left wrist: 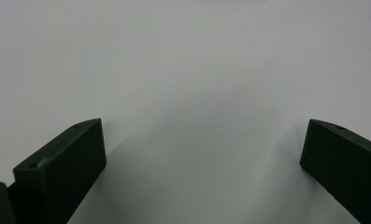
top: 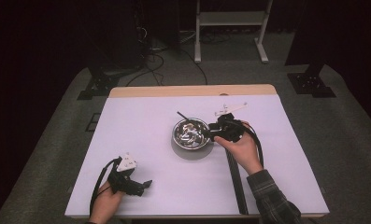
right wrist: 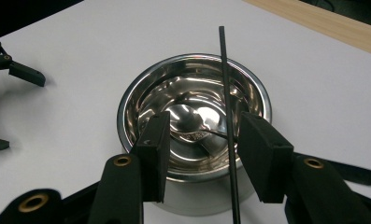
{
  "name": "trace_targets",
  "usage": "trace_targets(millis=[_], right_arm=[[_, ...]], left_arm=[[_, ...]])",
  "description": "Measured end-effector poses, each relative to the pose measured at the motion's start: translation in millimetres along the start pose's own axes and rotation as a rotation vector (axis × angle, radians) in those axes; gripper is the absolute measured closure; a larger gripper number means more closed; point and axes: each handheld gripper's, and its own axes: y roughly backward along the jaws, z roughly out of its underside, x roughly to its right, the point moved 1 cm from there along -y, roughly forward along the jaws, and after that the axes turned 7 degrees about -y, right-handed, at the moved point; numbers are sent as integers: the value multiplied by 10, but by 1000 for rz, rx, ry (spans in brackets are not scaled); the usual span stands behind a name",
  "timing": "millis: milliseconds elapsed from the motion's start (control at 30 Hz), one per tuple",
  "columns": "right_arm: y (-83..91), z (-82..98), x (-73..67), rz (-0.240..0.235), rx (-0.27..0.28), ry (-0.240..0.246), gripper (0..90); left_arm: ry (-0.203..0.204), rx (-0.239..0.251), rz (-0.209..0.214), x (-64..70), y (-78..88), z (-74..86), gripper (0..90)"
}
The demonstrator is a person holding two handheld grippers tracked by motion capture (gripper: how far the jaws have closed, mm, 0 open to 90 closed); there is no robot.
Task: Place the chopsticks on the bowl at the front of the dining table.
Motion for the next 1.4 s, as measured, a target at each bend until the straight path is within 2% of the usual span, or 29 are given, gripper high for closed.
trace_targets(millis=[333,667,867,1400], right_arm=[[215,180,71,22,22,-38,512],[431,409,163,55,47,-51,486],[485,529,266,75,47,-76,469],[550,823,497,136,20,-94,402]], left_arm=[[0,0,0,0,0,0,0],[1,1,0,0,-1,0,0],[2,2,1,1,-2,0,0],[1,1,1,0,-1,0,0]])
